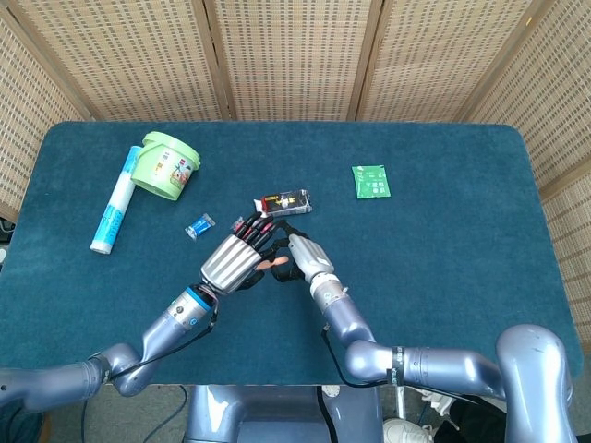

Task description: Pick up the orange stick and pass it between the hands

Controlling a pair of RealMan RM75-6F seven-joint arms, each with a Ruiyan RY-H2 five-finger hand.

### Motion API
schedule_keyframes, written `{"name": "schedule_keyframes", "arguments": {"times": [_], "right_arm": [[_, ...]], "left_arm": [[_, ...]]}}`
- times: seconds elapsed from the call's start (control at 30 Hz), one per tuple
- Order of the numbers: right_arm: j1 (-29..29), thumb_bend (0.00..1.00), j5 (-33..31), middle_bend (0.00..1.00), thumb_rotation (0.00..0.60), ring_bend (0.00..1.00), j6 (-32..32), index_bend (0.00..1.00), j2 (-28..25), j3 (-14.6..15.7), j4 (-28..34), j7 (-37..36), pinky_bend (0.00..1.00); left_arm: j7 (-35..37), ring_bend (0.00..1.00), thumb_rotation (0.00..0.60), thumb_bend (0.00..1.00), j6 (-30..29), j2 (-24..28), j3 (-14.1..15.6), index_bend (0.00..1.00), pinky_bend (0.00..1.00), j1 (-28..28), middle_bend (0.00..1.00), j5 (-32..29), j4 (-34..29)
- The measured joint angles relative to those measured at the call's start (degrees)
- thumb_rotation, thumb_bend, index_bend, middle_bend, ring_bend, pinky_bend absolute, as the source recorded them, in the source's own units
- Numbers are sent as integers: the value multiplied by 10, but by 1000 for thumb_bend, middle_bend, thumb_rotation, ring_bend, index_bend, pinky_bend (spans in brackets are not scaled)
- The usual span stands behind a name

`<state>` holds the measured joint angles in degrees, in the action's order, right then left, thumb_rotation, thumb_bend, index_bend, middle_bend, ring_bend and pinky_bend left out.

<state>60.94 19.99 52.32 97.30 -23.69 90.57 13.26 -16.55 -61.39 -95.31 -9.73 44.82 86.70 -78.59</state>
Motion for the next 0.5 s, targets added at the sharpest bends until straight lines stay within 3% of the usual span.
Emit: {"name": "schedule_keyframes", "arguments": {"times": [0.5], "right_arm": [[-6, 613, 4, 101, 600, 0, -9, 699, -5, 3, -5, -7, 0]], "left_arm": [[-12, 0, 600, 364, -3, -18, -3, 526, 0, 8, 0, -13, 19]]}}
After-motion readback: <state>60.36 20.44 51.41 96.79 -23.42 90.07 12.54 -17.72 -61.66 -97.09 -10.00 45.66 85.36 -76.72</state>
